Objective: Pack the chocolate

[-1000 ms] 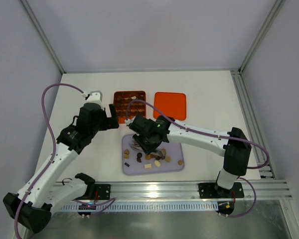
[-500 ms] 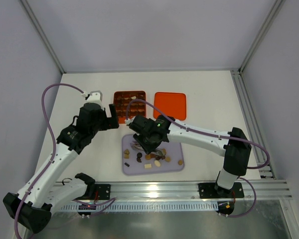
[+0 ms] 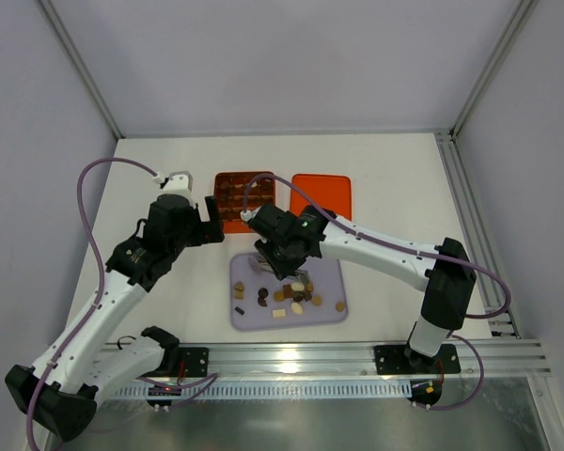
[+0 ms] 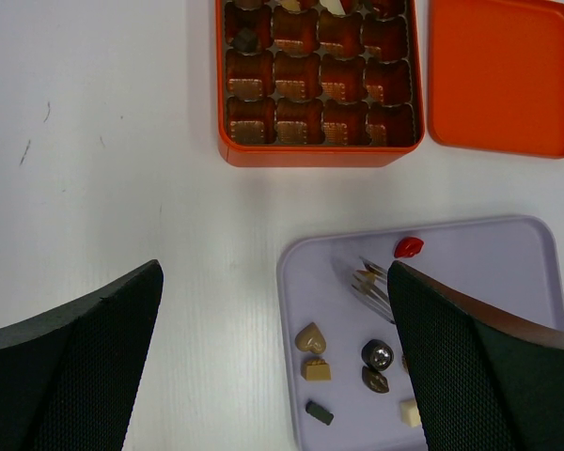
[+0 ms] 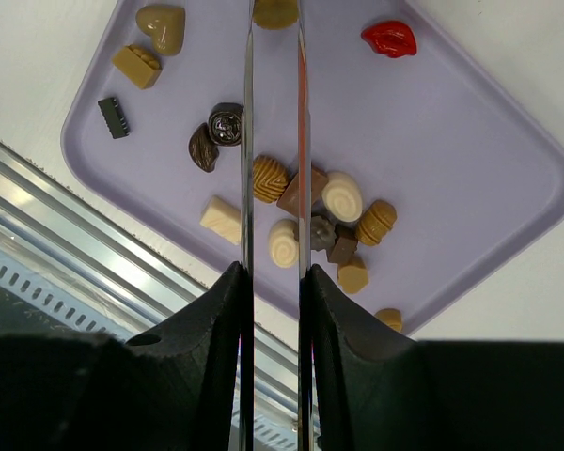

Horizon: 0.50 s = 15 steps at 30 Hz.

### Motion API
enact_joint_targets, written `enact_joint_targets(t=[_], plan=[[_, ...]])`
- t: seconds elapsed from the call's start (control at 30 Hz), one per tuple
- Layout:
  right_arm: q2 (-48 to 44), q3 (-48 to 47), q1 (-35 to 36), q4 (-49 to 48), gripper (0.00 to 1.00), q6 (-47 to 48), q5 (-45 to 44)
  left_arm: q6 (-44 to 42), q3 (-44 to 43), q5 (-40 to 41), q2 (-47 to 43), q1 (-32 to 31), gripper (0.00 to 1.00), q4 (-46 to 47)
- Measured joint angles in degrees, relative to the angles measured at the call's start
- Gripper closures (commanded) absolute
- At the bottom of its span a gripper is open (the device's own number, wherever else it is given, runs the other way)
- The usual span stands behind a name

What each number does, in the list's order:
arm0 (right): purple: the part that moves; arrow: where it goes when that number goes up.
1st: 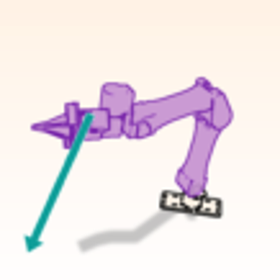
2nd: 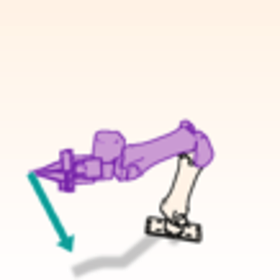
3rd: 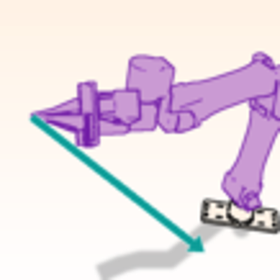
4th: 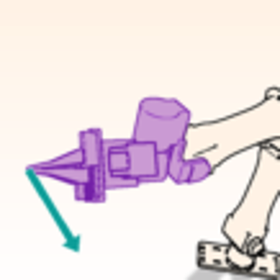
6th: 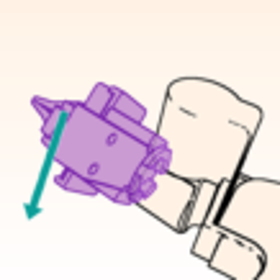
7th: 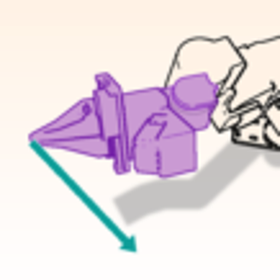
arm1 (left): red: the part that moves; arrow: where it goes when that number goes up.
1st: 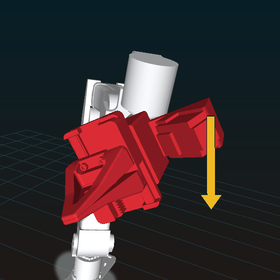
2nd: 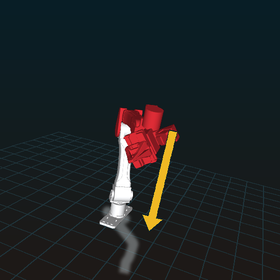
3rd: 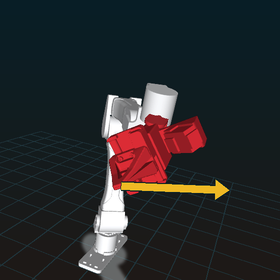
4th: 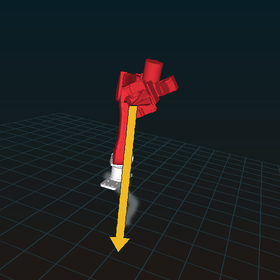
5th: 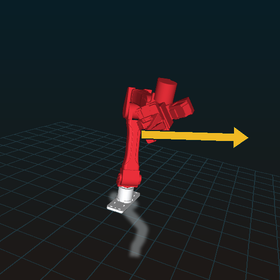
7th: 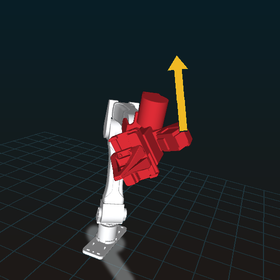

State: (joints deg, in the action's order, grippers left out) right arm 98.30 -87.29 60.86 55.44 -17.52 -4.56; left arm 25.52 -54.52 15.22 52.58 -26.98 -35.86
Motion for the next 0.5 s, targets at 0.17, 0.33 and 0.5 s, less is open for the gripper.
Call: enact_joint_targets(t=[0.17,0.33,0.5], plan=[[-0.02,-0.66,-0.96,0.22,0.67,0.26,0.02,0.0,0.0,0.0,0.0,0.0,0.0,-0.02],[-0.02,-0.7,-1.46,0.37,0.67,0.46,0.02,0.0,0.0,0.0,-0.02,0.0,0.0,-0.02],[-0.02,-1.53,-2.14,0.76,0.67,0.7,0.04,0.0,0.0,0.02,-0.22,0.0,0.0,-0.02]])
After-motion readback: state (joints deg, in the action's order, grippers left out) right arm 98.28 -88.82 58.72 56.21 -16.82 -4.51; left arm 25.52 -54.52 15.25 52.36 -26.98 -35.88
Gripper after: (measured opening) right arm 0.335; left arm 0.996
